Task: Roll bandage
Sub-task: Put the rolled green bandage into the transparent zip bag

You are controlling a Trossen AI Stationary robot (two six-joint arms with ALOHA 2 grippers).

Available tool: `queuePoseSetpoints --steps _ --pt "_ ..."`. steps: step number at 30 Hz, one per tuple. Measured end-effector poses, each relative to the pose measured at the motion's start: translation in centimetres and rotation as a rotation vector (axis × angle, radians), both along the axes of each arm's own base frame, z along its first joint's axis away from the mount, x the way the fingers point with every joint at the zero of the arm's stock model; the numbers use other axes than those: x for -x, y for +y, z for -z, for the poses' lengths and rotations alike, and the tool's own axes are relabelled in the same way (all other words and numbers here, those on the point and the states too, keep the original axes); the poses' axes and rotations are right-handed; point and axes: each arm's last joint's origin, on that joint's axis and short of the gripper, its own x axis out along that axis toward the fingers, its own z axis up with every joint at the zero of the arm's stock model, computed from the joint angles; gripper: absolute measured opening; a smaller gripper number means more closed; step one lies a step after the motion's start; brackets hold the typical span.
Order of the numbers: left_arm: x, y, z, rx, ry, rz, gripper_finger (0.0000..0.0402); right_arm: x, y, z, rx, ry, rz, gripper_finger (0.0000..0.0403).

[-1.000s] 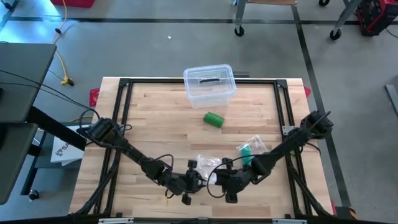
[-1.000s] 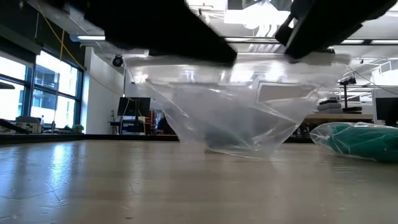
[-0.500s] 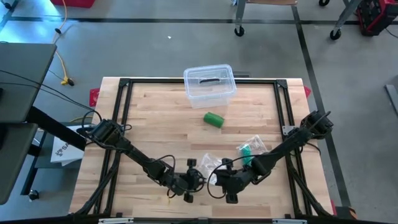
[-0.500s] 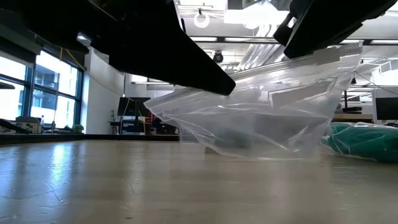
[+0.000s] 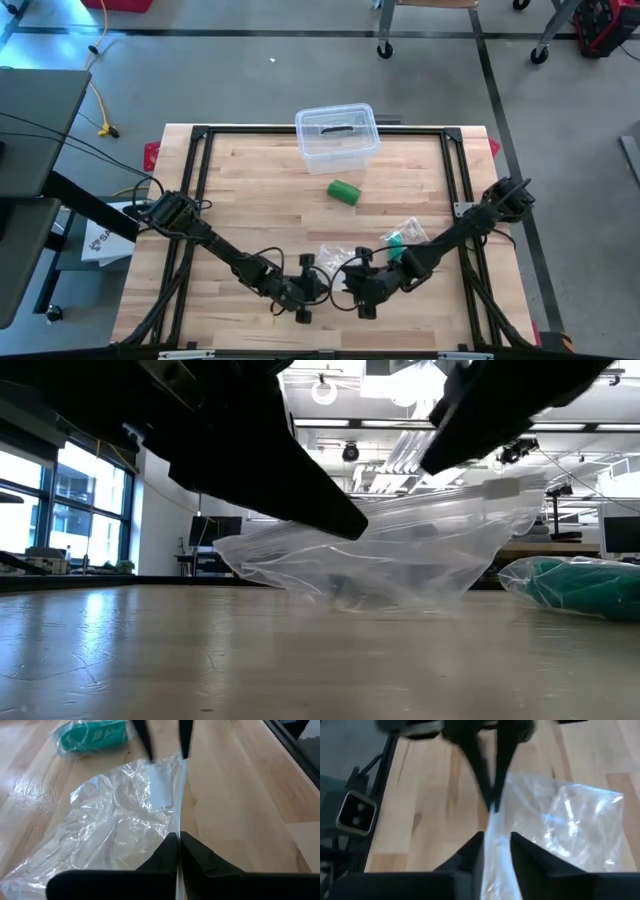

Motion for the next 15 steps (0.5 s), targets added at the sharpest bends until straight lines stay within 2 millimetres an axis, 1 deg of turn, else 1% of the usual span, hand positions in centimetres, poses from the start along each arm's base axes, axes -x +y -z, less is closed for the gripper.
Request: queuePoseSetpoints --steps 3,5,7,10,13,15 --pt "-0.2 0.1 -0.1 0.012 0.000 0.012 0.0003 -0.6 -0.1 0.6 -0.004 -0.012 0.023 0.0113" --pt "-0.3 0.0 -0.3 0.019 -0.003 0.022 0.0003 -0.8 0.1 1.3 0.025 -0.021 0.045 0.0122" --pt "-0.3 0.0 -0.2 0.019 0.003 0.025 0.0003 -0.9 0.1 1.9 0.063 -0.026 0.074 0.0123" --pt "-0.2 -0.1 -0.2 0.022 0.001 0.030 0.0003 -0.8 0.2 2.4 0.092 -0.025 0.112 0.0108" --pt "-0.2 -0.1 -0.3 0.021 -0.001 0.029 0.0003 -0.8 0.2 2.4 0.077 -0.014 0.116 0.0074" --pt "-0.2 -0.1 -0.3 0.023 -0.004 0.029 0.0003 -0.7 0.4 2.4 0.046 0.003 0.086 0.0049"
